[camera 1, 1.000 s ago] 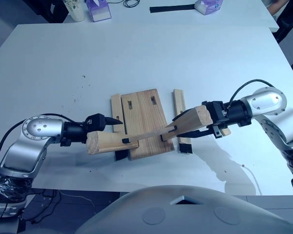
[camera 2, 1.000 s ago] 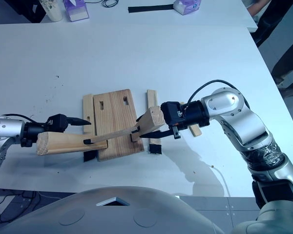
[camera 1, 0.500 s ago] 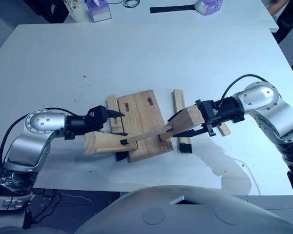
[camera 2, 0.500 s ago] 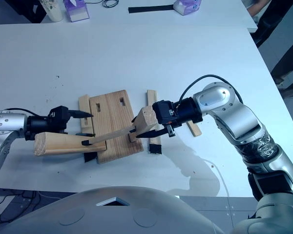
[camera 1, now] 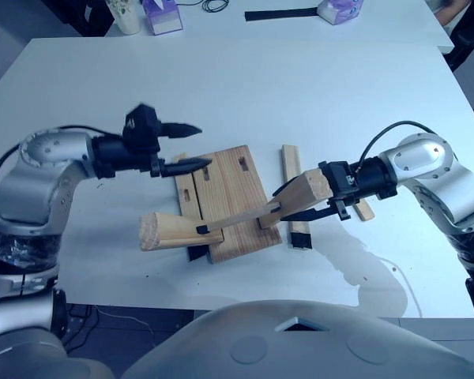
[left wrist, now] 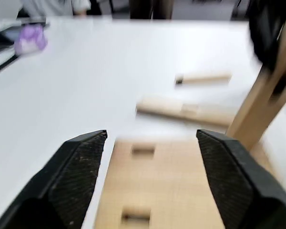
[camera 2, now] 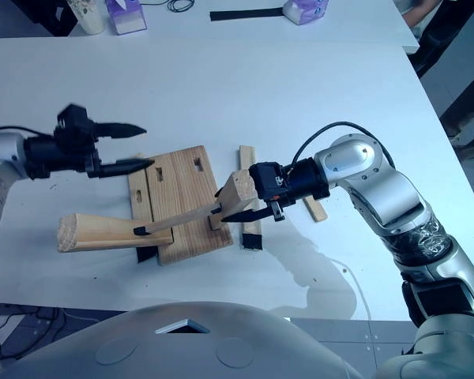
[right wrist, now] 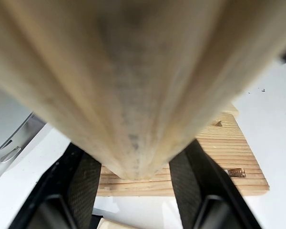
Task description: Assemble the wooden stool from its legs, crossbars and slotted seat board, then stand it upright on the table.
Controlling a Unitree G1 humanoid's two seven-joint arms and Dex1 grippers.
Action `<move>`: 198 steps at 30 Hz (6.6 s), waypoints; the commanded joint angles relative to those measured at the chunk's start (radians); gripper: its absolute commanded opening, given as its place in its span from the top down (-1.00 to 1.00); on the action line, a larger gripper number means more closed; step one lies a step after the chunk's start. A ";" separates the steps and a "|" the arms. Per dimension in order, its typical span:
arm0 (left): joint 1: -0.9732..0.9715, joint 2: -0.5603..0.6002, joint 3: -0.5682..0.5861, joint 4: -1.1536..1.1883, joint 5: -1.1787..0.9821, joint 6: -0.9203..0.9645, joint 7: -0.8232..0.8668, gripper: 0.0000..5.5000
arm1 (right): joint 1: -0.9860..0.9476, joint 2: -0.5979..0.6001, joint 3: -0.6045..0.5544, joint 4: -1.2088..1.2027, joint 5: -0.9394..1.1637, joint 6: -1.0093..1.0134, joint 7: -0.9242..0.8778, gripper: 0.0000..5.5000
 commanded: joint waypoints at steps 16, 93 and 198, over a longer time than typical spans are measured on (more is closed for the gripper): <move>-0.135 0.039 -0.211 -0.169 -0.104 0.141 -0.255 0.13 | 0.052 -0.013 0.101 0.039 -0.105 0.075 -0.013 0.27; 0.188 0.090 -0.118 -0.291 -0.003 -0.003 -0.169 0.13 | -0.089 0.068 0.274 0.019 -0.103 0.206 0.007 0.27; 0.717 -0.552 0.170 -0.550 0.418 -0.227 0.953 -0.59 | 0.722 0.703 -0.351 -0.623 -0.330 0.342 -1.382 -0.63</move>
